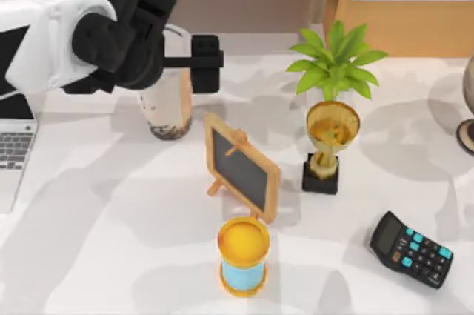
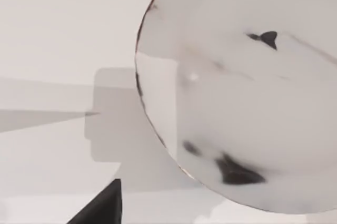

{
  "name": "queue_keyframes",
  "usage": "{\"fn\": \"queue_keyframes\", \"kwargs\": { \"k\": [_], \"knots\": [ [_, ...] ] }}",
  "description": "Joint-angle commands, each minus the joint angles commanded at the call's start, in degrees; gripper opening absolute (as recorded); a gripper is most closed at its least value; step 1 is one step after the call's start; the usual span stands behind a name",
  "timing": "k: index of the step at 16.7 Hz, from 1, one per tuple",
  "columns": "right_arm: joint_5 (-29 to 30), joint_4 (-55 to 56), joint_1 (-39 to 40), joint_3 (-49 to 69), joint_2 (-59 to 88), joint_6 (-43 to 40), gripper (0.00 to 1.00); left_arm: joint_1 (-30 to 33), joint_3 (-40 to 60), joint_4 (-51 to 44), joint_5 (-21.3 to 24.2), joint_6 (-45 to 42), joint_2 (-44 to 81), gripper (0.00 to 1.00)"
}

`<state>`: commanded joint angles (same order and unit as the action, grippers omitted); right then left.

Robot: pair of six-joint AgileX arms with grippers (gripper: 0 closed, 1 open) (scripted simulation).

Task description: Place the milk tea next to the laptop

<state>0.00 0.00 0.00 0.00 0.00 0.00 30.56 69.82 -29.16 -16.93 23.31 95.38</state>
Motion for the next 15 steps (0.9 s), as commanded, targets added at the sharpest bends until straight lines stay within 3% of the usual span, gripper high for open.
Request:
{"fn": "queue_keyframes", "kwargs": {
  "k": [8, 13, 15],
  "knots": [
    [0.0, 0.0, 0.0, 0.0, 0.0, 0.0, 1.00, -3.0, 1.4, 11.8, 1.9, -2.8, 12.5, 1.00],
    [0.0, 0.0, 0.0, 0.0, 0.0, 0.0, 1.00, -3.2, 1.5, 12.6, 2.1, -3.0, 13.3, 1.00],
    [0.0, 0.0, 0.0, 0.0, 0.0, 0.0, 1.00, -3.2, 1.5, 12.6, 2.1, -3.0, 13.3, 0.85]
  ]
}}
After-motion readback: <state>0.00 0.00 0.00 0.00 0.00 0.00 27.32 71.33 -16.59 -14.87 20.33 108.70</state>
